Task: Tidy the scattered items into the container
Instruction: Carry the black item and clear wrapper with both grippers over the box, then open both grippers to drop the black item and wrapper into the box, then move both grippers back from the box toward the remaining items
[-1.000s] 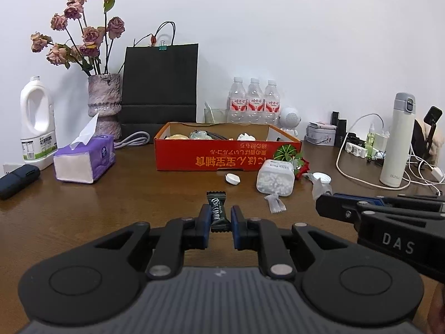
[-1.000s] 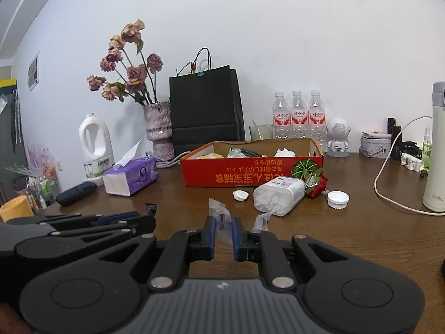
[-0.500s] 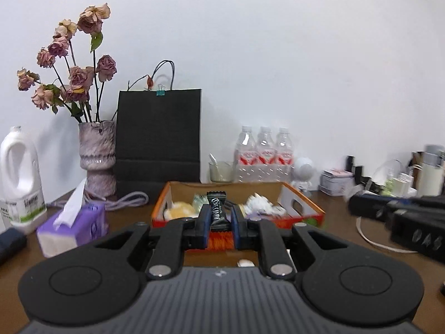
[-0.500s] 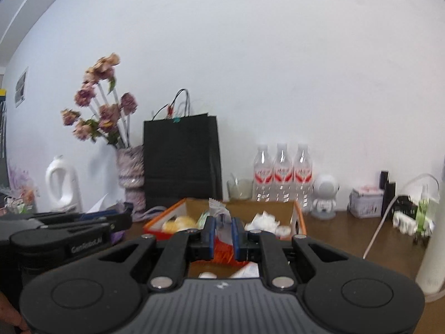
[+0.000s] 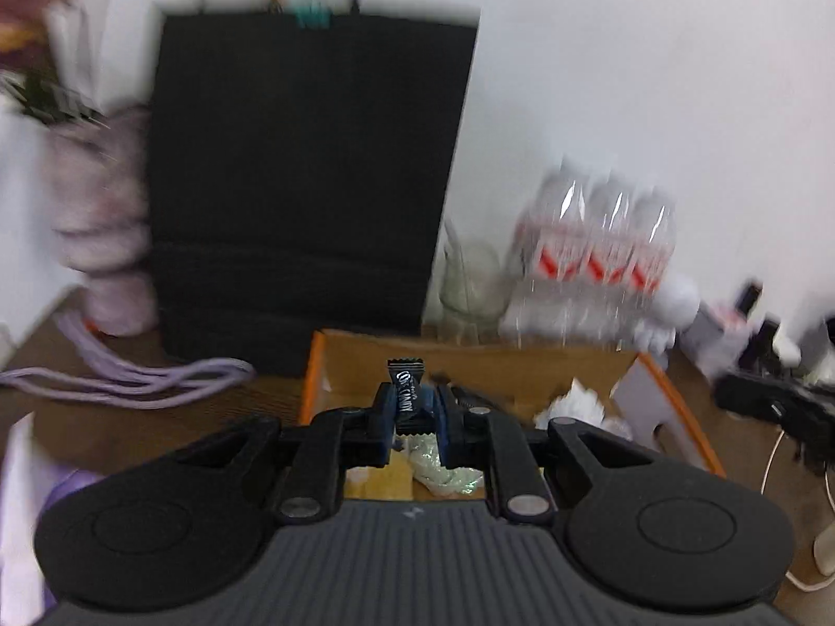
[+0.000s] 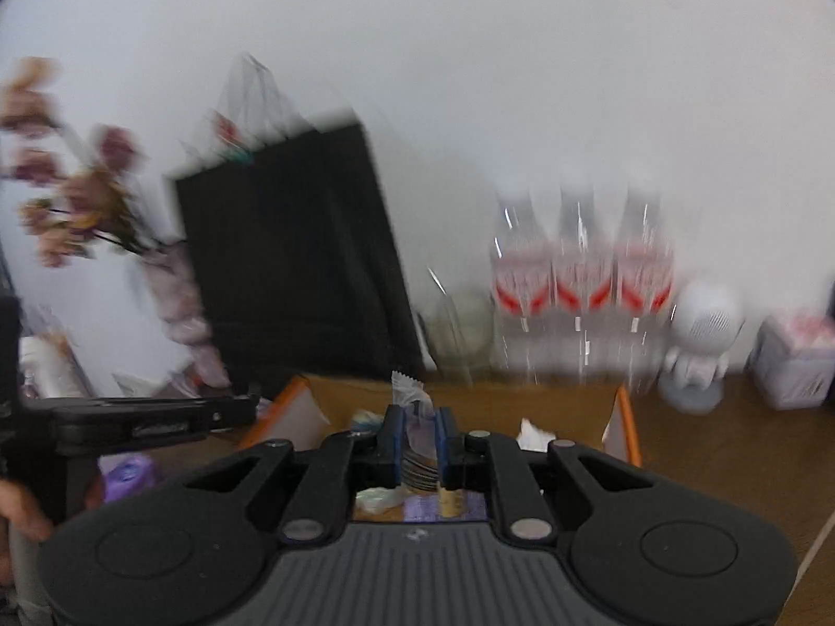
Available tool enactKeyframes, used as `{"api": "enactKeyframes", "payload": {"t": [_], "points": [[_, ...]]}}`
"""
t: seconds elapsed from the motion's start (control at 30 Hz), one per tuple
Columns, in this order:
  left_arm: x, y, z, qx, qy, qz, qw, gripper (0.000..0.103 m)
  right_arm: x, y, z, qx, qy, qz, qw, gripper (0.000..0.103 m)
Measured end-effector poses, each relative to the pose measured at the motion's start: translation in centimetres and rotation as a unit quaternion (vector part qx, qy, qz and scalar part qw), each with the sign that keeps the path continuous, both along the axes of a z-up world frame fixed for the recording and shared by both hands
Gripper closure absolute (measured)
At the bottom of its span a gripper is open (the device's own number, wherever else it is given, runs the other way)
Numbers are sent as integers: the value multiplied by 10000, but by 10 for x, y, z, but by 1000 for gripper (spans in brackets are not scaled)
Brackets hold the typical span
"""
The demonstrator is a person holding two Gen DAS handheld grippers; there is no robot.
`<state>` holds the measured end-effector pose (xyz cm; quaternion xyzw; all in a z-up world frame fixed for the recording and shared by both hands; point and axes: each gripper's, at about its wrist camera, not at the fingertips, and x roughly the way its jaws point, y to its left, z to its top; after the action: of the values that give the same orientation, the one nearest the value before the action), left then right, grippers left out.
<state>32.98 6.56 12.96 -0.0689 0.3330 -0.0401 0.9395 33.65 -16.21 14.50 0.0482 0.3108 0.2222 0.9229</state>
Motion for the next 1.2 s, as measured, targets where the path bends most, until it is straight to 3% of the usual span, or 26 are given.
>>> {"api": "enactKeyframes", "payload": {"t": [0.1,0.17,0.33,0.5,0.57,0.6,0.63,0.7,0.87,0.93,1.03,1.13,1.2], "points": [[43,9,-19,-96,428,56,9990,87,60,10,-32,12,922,46,9957,92],[63,13,-32,-46,672,152,9976,87,88,15,-51,-12,1237,3,9923,92],[95,4,-62,376,1136,71,9928,87,135,30,-82,-264,1522,-128,9879,92],[104,-7,-73,898,1297,-96,9874,85,151,48,-101,-1037,1695,-217,9798,91],[104,-7,-70,889,1395,-165,9861,73,156,48,-104,-1196,1870,-323,9745,86],[103,-7,-67,875,1386,-173,9863,64,157,47,-104,-1243,1996,-376,9712,75],[100,-5,-62,881,1340,-143,9870,62,155,46,-100,-1195,2063,-397,9703,66],[93,-1,-49,793,1330,-87,9879,56,148,40,-83,-962,1994,-411,9743,57],[68,10,-14,514,1366,204,9891,40,123,29,-29,-789,1719,-475,9808,48],[55,9,4,465,1287,277,9902,30,106,23,-9,-793,1609,-460,9827,38],[31,2,27,490,984,406,9931,24,80,14,11,-707,1442,-459,9860,35],[-17,-16,43,825,49,616,9947,17,36,4,22,-521,1067,-517,9916,33],[-63,-28,45,1038,-851,821,9875,11,-1,-3,25,-390,483,-566,9965,33]]}}
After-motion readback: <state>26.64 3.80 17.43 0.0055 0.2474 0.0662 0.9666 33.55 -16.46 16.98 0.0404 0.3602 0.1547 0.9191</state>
